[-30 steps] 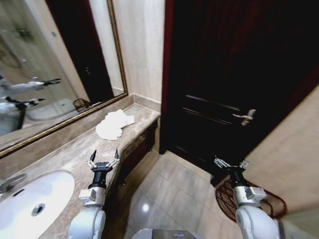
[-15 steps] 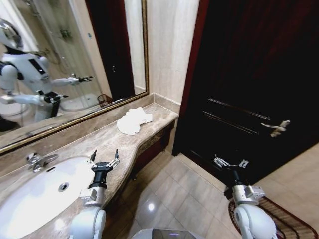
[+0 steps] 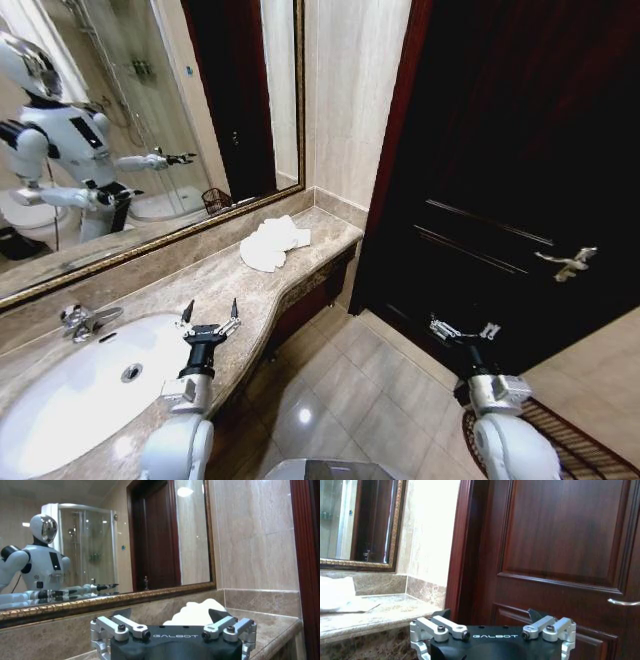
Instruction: Discard the used towel into the hamper.
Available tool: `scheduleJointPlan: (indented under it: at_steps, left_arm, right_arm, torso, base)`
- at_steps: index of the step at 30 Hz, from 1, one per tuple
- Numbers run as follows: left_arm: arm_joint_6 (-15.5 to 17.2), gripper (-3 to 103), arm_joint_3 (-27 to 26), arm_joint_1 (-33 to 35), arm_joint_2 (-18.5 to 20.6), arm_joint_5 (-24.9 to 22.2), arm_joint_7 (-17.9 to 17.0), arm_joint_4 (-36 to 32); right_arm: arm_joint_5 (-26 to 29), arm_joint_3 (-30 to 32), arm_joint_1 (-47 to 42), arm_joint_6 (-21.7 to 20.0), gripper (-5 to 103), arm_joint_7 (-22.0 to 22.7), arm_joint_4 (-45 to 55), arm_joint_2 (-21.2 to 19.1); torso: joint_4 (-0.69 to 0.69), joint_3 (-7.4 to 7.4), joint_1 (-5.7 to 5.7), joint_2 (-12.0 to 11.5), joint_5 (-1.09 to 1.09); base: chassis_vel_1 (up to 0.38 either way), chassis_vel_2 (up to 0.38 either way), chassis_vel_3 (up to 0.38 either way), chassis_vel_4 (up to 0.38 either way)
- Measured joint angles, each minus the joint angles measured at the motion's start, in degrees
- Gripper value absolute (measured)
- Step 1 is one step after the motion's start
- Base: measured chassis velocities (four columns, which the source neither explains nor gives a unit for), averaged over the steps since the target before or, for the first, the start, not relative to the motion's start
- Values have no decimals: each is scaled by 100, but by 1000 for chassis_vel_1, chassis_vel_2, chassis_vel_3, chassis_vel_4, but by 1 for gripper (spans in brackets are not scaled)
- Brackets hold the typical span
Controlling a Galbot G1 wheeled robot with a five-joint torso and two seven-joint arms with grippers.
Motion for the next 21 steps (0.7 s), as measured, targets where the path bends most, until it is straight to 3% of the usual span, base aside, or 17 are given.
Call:
scheduleJointPlan:
  at_steps: [21]
  left_arm:
    - [13, 100, 0, 15, 58, -6, 21, -39]
  right_arm:
    - [-24, -14, -46, 75, 100, -11, 14, 27]
  torso:
    - [0, 1, 2, -2, 0]
  base:
    - [-97, 100, 104, -96]
